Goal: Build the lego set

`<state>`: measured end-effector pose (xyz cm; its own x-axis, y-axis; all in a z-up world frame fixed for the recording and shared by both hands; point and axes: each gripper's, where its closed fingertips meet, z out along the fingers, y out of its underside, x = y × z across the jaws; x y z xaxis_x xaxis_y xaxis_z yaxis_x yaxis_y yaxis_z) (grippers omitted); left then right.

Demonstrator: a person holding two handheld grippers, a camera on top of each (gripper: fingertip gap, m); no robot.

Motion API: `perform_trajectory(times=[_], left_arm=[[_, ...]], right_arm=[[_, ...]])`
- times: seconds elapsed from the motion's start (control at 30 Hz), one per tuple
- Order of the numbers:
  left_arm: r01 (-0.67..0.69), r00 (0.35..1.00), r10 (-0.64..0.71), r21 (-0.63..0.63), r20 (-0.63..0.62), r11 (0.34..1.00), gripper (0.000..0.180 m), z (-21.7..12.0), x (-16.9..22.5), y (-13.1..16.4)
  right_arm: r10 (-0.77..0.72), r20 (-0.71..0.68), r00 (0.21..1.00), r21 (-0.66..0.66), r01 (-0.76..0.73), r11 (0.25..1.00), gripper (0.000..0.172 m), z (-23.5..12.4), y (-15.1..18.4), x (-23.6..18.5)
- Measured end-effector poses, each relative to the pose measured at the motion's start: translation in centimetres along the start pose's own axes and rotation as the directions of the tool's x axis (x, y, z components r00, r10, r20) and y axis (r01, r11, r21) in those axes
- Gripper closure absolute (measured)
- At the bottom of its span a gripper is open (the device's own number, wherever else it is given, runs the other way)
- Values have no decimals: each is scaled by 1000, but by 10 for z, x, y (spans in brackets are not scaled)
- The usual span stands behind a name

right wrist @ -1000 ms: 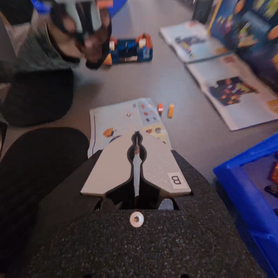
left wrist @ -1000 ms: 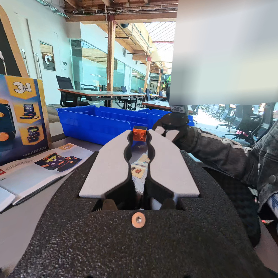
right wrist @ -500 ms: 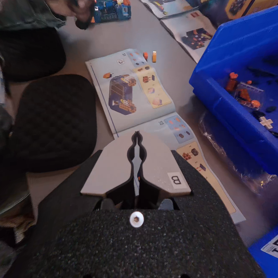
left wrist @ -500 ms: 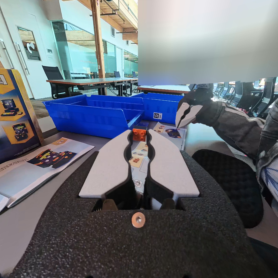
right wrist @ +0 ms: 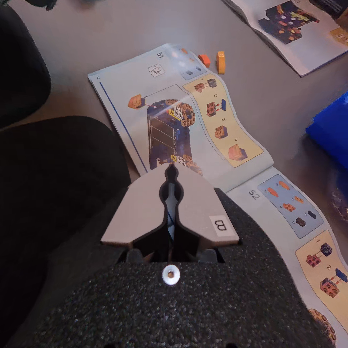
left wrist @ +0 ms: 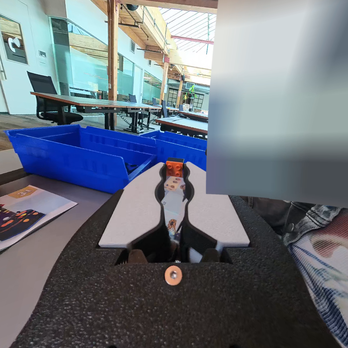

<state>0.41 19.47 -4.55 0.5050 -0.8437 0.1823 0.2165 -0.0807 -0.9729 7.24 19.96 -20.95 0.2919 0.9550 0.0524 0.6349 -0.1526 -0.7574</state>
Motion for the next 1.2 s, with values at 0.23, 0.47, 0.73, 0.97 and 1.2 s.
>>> perform_trajectory(times=[0.23,0.47,0.73,0.97,1.2], left_arm=[[-15,1000,13,-66,-17,998,164,11,0,20],[32,997,-40,-115,-66,993,164,16,1,50],[5,997,-15,-146,-72,989,164,18,0,64],[71,990,-85,-121,-114,990,164,17,4,63],[476,735,-391,9,-554,880,165,-6,44,13]], right_arm=[[-32,5,999,3,32,999,172,6,-6,-9],[-44,27,999,7,43,999,172,10,-10,-12],[-68,22,997,10,68,998,172,10,-11,-12],[-130,117,985,364,79,928,164,-26,-52,-29],[-155,250,956,730,-81,679,156,-81,-102,-38]])
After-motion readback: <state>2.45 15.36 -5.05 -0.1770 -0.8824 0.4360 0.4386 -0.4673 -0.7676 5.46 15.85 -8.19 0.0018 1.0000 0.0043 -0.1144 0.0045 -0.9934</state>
